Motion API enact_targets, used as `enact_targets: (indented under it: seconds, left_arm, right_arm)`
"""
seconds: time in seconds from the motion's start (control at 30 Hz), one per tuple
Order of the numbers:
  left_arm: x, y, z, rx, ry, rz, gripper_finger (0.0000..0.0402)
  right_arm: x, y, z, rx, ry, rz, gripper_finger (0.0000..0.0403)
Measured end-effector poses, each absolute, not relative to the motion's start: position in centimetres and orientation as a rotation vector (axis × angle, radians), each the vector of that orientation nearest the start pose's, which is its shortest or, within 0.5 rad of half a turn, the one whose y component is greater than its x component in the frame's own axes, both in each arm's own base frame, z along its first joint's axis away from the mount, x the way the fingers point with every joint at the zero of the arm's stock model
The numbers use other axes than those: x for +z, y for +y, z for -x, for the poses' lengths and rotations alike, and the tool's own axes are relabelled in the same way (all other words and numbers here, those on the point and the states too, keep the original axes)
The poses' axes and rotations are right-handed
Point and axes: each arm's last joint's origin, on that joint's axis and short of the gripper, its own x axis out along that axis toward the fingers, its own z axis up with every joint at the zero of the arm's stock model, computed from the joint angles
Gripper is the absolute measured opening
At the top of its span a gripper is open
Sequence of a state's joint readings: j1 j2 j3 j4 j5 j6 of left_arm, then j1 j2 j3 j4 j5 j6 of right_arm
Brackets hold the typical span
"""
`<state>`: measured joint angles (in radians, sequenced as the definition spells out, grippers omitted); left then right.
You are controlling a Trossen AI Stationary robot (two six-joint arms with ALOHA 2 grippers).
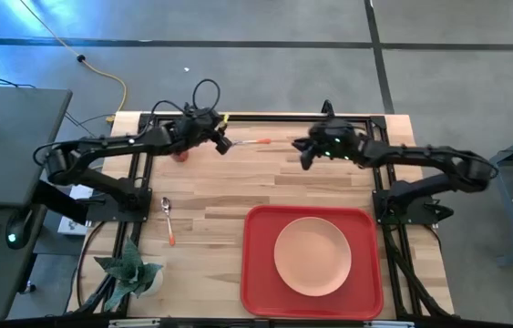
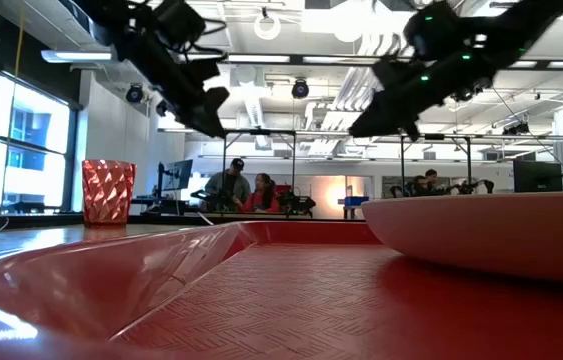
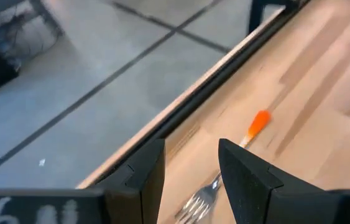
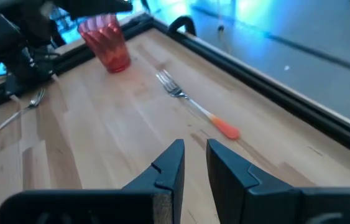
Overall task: Pick and place plate/cup/fork/spoon on tray
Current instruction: Put the orange glass on the orange serving tray to the top left of the light orange plate
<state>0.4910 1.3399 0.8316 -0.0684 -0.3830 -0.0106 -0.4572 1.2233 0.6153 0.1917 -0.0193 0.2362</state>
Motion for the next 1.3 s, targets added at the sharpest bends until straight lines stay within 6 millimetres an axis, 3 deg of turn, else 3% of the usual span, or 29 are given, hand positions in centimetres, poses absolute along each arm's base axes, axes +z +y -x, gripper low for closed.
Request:
enact_targets:
  seconds: [0.23,0.5,0.67,0.83,1.3]
  left_arm:
    - [24.5,16.8,-22.2,0.919,0.609,0.122,0.0141]
    - [25.5,19.9,-19.2,1.046,0.648,0.356,0.0141]
    - [24.8,20.1,-18.3,1.096,0.691,0.449,0.0141]
    - [26.0,19.7,-17.8,1.114,0.688,0.442,0.0141]
    - [28.2,17.0,-17.4,0.999,1.046,0.403,0.0157]
  right_arm:
    - [20.8,-9.6,-19.5,-0.500,0.288,-0.329,0.0058]
    - [20.3,-9.3,-19.1,-0.464,0.292,-0.344,0.0058]
    - [20.2,-9.3,-19.1,-0.455,0.299,-0.358,0.0058]
    - [19.9,-9.2,-19.0,-0.461,0.321,-0.379,0.0058]
    - [19.8,-9.2,-19.0,-0.448,0.340,-0.387,0.0058]
